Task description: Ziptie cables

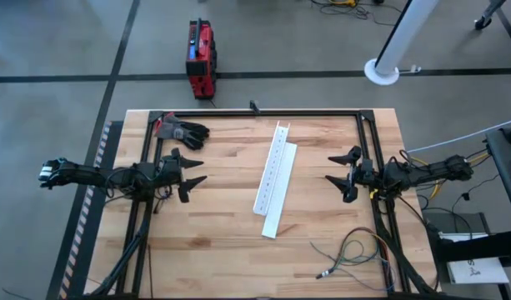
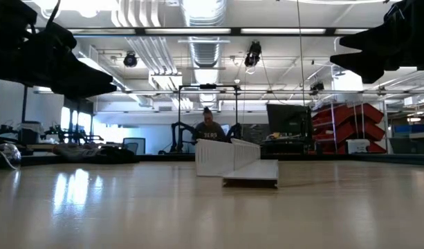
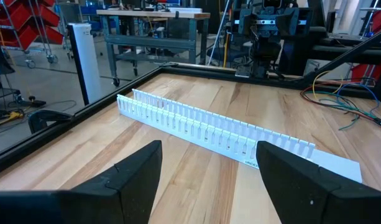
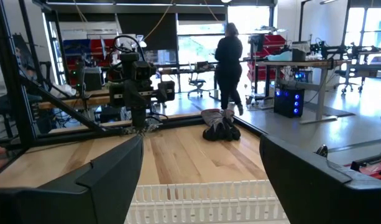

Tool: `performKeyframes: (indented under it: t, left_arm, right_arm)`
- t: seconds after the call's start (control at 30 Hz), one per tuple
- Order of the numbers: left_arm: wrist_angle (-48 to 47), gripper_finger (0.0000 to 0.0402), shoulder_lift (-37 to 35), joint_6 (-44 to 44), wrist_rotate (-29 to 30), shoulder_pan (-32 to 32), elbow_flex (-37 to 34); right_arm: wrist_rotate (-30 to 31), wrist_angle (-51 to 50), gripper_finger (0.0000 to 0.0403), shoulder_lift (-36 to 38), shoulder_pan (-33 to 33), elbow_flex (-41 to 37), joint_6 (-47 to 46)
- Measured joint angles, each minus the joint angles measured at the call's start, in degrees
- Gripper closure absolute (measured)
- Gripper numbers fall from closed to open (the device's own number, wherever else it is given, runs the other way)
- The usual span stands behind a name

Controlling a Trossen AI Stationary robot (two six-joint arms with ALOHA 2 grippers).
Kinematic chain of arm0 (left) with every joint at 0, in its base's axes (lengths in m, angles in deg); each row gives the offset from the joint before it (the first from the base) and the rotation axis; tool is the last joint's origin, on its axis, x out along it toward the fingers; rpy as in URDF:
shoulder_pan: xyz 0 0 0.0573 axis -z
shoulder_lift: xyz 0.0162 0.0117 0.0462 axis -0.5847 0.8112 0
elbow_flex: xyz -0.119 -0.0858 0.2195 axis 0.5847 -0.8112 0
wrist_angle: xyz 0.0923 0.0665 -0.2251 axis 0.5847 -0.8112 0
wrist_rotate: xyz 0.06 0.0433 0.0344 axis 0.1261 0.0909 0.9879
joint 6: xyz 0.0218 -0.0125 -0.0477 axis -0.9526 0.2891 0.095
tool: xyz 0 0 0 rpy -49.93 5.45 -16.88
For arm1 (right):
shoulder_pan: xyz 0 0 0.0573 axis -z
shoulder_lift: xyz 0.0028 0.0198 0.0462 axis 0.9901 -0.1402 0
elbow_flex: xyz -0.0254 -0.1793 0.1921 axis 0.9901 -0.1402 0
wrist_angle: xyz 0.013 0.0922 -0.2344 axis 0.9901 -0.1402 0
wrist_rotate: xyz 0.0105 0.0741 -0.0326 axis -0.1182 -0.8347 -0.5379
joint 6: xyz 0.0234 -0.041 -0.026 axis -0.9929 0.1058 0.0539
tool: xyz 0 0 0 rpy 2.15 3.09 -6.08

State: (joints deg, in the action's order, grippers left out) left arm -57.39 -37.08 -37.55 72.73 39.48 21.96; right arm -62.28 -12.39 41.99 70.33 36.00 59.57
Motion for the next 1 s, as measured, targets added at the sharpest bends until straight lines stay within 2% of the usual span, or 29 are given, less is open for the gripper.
performKeyframes:
  t: [0.4,0.7,0.83,1.0]
  left_arm:
    - [0.0,0.0154,0.0,0.0,0.0,0.0,0.0]
    - [0.6,0.0154,0.0,1.5,0.0,0.0,0.0]
    - [3.7,0.0154,0.0,4.8,0.0,0.0,0.0]
    - [4.5,0.0154,0.0,4.9,0.0,0.0,0.0]
  right_arm:
    - [0.0,0.0,0.0094,0.0,0.0,0.0,-0.1]
    - [0.0,0.9,0.0094,0.0,0.0,0.0,-12.8]
    - [0.1,4.0,0.0094,0.0,0.0,0.0,-12.3]
    - [0.2,4.3,0.0094,0.0,0.0,0.0,-11.6]
